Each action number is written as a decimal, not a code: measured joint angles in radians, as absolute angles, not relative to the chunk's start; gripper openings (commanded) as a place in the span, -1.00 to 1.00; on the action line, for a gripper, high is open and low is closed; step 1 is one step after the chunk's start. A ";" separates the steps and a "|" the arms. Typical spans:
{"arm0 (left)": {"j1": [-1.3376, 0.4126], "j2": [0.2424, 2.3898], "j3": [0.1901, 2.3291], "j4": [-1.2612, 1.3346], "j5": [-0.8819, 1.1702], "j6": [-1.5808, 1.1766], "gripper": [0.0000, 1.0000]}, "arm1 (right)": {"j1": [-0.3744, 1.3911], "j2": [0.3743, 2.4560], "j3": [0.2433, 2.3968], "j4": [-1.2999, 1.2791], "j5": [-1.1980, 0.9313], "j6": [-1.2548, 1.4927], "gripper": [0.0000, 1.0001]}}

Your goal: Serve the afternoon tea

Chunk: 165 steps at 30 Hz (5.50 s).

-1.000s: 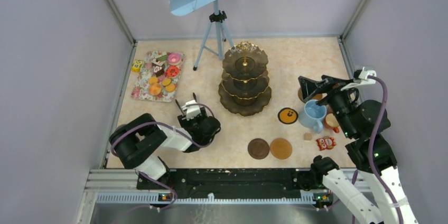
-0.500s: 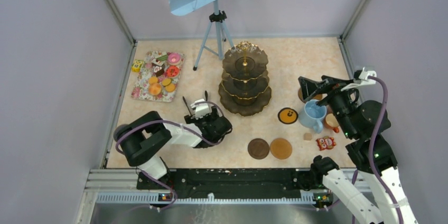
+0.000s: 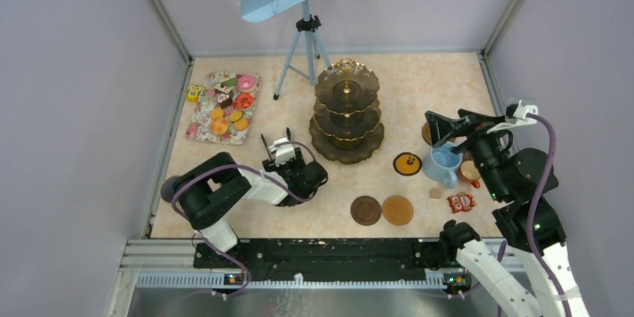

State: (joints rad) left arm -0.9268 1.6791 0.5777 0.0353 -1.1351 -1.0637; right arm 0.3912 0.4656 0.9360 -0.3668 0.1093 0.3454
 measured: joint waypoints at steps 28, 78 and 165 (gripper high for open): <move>-0.427 1.168 0.963 -0.472 -0.438 -0.437 0.36 | 0.391 0.460 0.923 -0.367 0.138 0.333 0.89; 0.128 1.674 1.387 -0.948 -0.142 -0.235 0.21 | 0.391 0.558 0.924 -0.321 -0.029 0.296 0.90; 0.170 1.638 1.032 -0.661 -0.072 -0.302 0.87 | 0.391 0.557 0.897 -0.268 -0.052 0.312 0.91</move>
